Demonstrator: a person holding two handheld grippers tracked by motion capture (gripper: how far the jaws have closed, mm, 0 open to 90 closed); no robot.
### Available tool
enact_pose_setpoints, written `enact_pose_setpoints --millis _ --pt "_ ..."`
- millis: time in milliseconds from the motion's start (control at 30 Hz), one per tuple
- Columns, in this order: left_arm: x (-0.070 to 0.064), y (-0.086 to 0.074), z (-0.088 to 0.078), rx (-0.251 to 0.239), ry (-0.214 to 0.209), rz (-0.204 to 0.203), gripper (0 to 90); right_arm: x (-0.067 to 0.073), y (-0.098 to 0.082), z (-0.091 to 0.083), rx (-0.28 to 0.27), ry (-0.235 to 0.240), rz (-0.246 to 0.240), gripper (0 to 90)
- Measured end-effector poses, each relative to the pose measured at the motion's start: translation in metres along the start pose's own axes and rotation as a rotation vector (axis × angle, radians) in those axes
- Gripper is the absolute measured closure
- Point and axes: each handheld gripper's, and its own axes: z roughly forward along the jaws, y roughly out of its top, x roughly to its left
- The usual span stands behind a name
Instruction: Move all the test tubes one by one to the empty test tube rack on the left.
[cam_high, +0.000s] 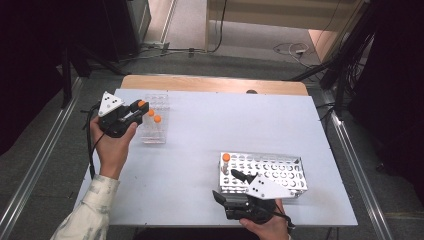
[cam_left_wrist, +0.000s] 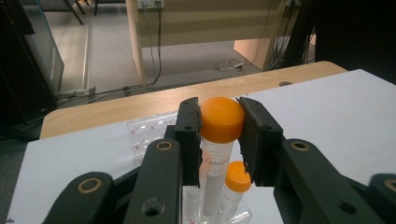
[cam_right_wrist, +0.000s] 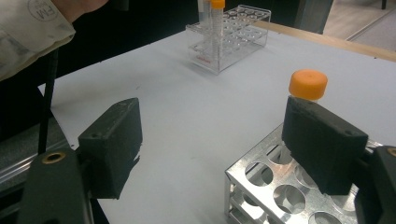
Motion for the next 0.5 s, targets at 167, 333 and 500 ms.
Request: enact_pose_setpoints --millis 167,333,500 --pt "0.0 -0.006 0.005 0.014 0.015 0.009 70.4 0.0 0.0 0.0 0.0 -0.001 0.0 19.0" --pt "-0.001 -0.012 0.01 0.017 0.022 0.013 70.4 -0.001 0.0 0.0 0.0 -0.001 0.0 19.0" --pt "-0.001 -0.022 0.014 0.045 0.03 0.016 70.4 0.0 0.0 0.0 0.001 0.002 -0.001 19.0"
